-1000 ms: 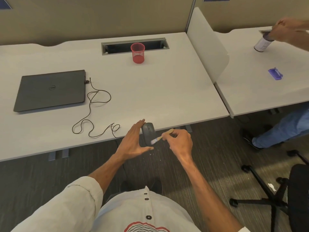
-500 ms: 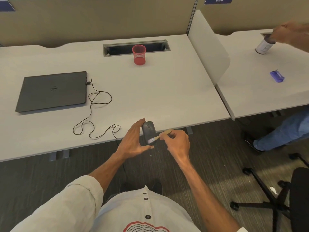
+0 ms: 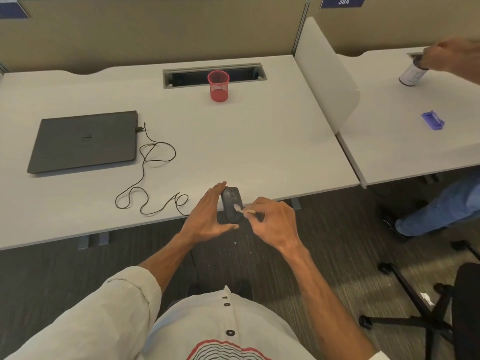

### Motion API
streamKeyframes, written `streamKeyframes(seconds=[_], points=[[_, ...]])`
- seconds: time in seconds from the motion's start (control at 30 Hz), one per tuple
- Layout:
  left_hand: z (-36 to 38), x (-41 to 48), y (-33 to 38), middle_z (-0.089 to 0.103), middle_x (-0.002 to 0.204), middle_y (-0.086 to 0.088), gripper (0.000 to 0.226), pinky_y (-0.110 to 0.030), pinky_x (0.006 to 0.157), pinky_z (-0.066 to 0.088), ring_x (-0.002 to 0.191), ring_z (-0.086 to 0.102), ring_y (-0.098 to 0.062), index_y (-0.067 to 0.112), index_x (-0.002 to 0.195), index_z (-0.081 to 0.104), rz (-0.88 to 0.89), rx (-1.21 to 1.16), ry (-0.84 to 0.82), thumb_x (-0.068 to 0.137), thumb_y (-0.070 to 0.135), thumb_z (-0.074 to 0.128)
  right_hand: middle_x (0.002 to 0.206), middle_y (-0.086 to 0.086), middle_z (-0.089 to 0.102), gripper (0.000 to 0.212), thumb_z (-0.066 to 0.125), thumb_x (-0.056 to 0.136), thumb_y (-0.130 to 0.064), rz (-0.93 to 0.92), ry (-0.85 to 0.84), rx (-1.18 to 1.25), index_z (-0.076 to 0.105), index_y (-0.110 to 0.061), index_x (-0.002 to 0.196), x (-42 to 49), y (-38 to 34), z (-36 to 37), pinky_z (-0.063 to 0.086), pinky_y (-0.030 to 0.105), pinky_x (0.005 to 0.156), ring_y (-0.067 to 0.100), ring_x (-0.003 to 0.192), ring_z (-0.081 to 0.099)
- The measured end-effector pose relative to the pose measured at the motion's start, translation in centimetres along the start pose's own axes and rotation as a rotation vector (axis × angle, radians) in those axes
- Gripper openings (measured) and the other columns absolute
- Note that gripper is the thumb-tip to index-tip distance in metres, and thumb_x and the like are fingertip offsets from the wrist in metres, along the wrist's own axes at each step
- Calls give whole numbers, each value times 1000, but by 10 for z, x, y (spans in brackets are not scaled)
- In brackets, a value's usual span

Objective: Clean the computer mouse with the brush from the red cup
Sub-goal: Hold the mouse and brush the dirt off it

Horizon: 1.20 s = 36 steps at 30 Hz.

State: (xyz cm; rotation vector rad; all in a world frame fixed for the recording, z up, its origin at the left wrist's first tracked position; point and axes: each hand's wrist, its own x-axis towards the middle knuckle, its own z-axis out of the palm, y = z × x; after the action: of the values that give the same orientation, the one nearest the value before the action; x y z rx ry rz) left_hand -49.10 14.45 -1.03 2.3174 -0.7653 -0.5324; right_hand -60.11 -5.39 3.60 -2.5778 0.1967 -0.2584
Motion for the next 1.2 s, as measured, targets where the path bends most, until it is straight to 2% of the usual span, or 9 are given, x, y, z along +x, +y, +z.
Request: streamKeyframes(seconds=[0.17,0.27,0.37,0.57,0.67,0.8,0.93,1.03,1.2], points=[[0,-3,-3,19,183,1,136,-50,135,31,167,27,-22,20,173,15,-9,-4,-11,73,66,93,102,-13,82,14,78,100,-38,-5,42,-5,89,-29,102,13,6,-8,55,35,84,4,81,69],[-2,-5,-3,19,183,1,136,-50,135,31,167,27,-22,20,173,16,-8,-15,-13,72,67,93,113,-11,82,16,79,101,-35,29,69,-15,88,-28,113,21,7,-8,53,39,88,4,82,67],[-3,-4,-3,19,183,2,136,-49,135,31,167,27,-22,20,173,16,-2,-17,-5,72,66,94,119,-9,82,18,78,102,-35,52,-27,18,87,-28,115,20,4,-3,54,48,101,11,93,74],[-4,-5,-7,19,182,0,136,-48,135,31,166,29,-24,20,173,15,-29,-32,13,73,65,94,91,-9,82,16,79,97,-32,122,-130,66,89,-22,88,11,7,-3,57,53,97,9,84,70],[-6,-4,-7,20,182,0,135,-49,135,31,166,29,-24,20,173,15,-22,-44,12,73,64,94,91,-11,81,13,81,96,-32,125,-62,120,87,-24,87,9,7,1,60,54,94,8,83,70],[-8,-3,-8,19,182,2,135,-49,135,32,166,28,-22,19,173,15,-8,-34,19,73,63,95,108,-14,82,16,82,99,-33,167,96,215,87,-25,112,12,6,9,65,46,88,6,85,73],[-9,-5,-7,19,182,2,136,-48,135,32,166,28,-22,21,174,14,-9,-43,23,73,65,94,114,-13,82,21,82,99,-30,187,107,250,86,-24,119,15,6,15,67,43,89,5,94,75],[-10,-7,-8,20,182,2,135,-46,135,32,166,29,-21,20,173,15,-10,-46,40,73,65,93,107,-13,82,16,83,98,-32,195,45,251,88,-25,111,12,7,16,64,45,92,5,91,74],[-11,-11,-10,22,182,2,135,-43,135,31,165,30,-20,21,173,15,-18,-46,58,73,65,94,83,-21,78,5,86,93,-31,242,-28,267,87,-29,89,5,16,15,55,23,74,-2,80,70]])
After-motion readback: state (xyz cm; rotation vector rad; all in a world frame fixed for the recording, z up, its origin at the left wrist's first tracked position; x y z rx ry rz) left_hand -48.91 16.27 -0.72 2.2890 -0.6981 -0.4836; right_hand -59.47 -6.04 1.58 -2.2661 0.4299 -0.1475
